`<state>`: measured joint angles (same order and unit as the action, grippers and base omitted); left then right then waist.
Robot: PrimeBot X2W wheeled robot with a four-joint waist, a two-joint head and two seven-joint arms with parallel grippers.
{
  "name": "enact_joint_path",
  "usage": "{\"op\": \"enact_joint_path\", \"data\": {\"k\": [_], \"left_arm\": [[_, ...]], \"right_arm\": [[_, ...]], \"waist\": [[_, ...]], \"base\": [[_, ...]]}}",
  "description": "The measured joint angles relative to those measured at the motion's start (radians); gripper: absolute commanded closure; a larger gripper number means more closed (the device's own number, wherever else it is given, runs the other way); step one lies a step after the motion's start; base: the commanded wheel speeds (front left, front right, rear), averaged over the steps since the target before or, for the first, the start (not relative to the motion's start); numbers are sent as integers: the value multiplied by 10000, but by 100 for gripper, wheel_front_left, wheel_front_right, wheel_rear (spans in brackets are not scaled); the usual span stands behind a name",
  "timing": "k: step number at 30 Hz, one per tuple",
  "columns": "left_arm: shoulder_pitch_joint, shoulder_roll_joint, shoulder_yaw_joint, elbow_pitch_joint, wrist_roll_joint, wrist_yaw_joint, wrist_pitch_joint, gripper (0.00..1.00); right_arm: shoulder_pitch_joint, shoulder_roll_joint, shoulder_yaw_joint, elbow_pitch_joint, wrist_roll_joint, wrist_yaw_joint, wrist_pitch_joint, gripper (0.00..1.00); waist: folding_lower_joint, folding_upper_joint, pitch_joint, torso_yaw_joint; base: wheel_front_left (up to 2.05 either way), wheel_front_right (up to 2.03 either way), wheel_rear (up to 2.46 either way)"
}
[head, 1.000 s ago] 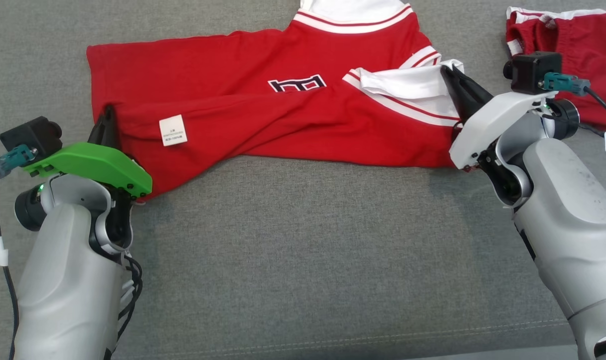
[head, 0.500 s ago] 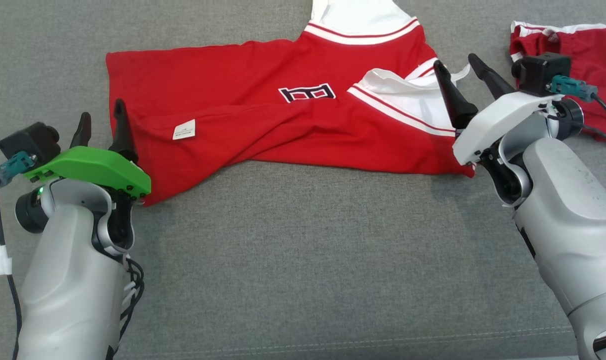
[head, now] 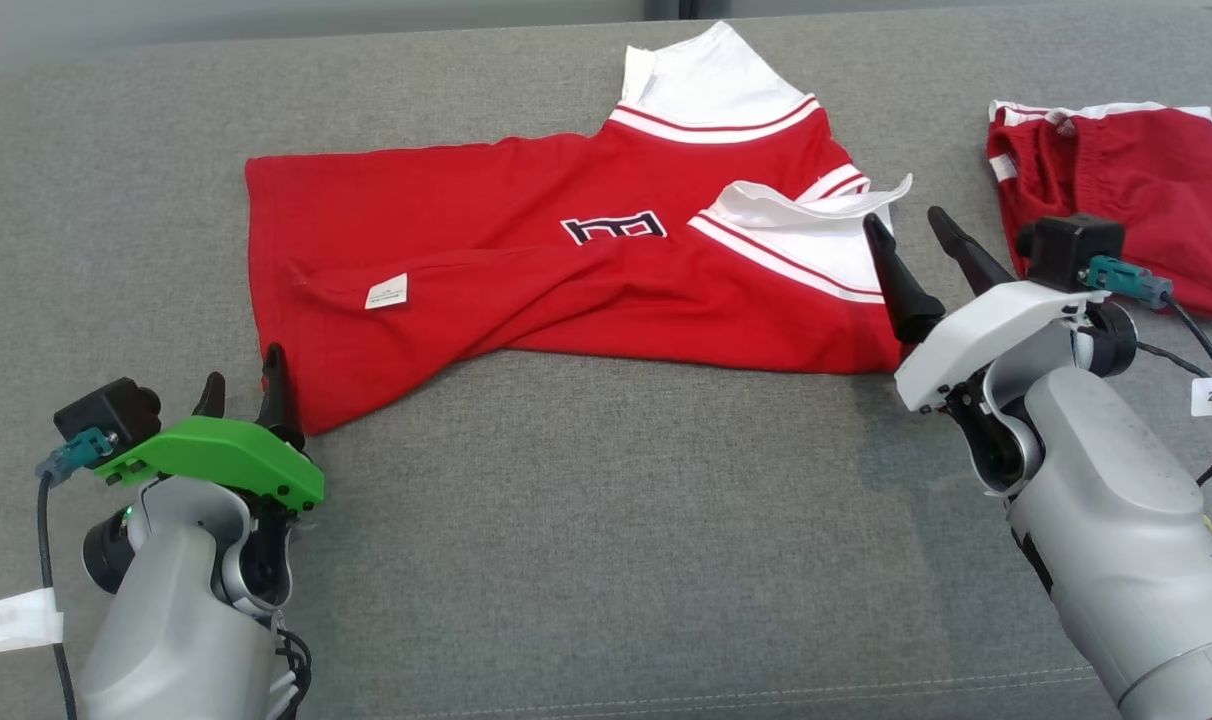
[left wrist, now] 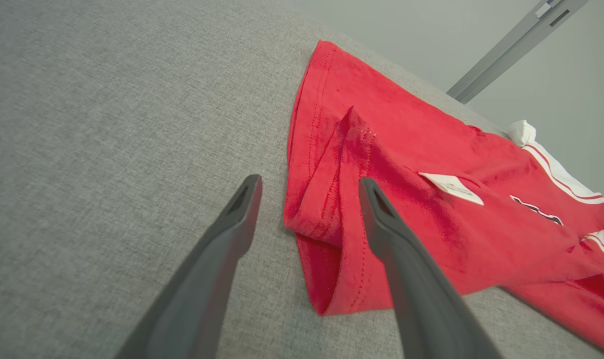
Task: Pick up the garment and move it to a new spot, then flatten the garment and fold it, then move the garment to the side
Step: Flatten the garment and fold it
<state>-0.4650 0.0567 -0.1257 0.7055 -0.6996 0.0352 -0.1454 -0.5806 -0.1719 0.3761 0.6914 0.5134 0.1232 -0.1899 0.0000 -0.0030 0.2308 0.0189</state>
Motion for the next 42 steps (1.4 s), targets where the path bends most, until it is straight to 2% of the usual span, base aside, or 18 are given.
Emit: {"op": "enact_joint_path", "data": {"k": [18,19,21,22,23,24,25,26,35,36,37,38,39,40,41,42], "left_arm": [[-208,-84,303,422,-708,-86,314,0],[-273,-84,314,439,-727,-96,301,4],[-372,-84,316,491,-811,-105,297,26],[-404,-86,314,518,-823,-134,290,51],[-438,-86,313,545,-823,-134,288,60],[-469,-88,307,568,-823,-138,288,75],[-494,-88,303,577,-823,-159,284,95],[-510,-88,297,594,-825,-188,265,100],[-622,-161,188,646,-895,-437,59,100],[-668,-184,165,652,-899,-451,35,100],[-689,-205,150,660,-907,-462,21,100],[-689,-205,150,660,-907,-462,21,100],[-690,-228,138,679,-930,-535,-44,100],[-690,-263,132,686,-955,-596,-151,100],[-690,-263,132,686,-955,-596,-151,100],[-690,-265,134,686,-959,-662,-159,100]], "right_arm": [[514,408,52,236,545,0,-33,0],[586,412,21,276,604,0,-35,0],[714,437,10,368,692,0,-36,0],[771,458,12,412,719,0,-36,0],[805,481,19,460,748,0,-36,0],[823,500,25,497,800,0,-36,0],[831,522,27,527,851,0,-36,0],[837,543,29,550,884,0,-36,0],[853,690,27,616,1294,0,-38,0],[853,698,50,614,1398,0,-33,31],[853,702,73,608,1488,0,-33,52],[853,702,73,608,1488,0,-33,67],[853,700,90,606,1528,0,-33,67],[853,702,150,594,1578,0,-36,77],[853,702,150,594,1578,0,-36,100],[853,706,190,585,1624,0,-38,100]], "waist": [[0,0,561,-649],[0,0,602,-661],[0,0,657,-673],[0,0,675,-674],[0,0,690,-673],[0,0,706,-672],[0,0,722,-669],[0,0,738,-667],[0,0,861,-545],[0,0,870,-508],[0,0,874,-472],[0,0,874,-472],[0,0,873,-437],[0,0,850,-382],[0,0,850,-382],[0,0,828,-365]], "base": [[0,0,0],[0,0,0],[0,0,0],[0,0,0],[0,0,0],[0,0,0],[0,0,0],[0,0,0],[0,0,0],[0,0,0],[0,0,0],[0,0,0],[0,0,0],[0,0,0],[0,0,0],[0,0,0]]}}
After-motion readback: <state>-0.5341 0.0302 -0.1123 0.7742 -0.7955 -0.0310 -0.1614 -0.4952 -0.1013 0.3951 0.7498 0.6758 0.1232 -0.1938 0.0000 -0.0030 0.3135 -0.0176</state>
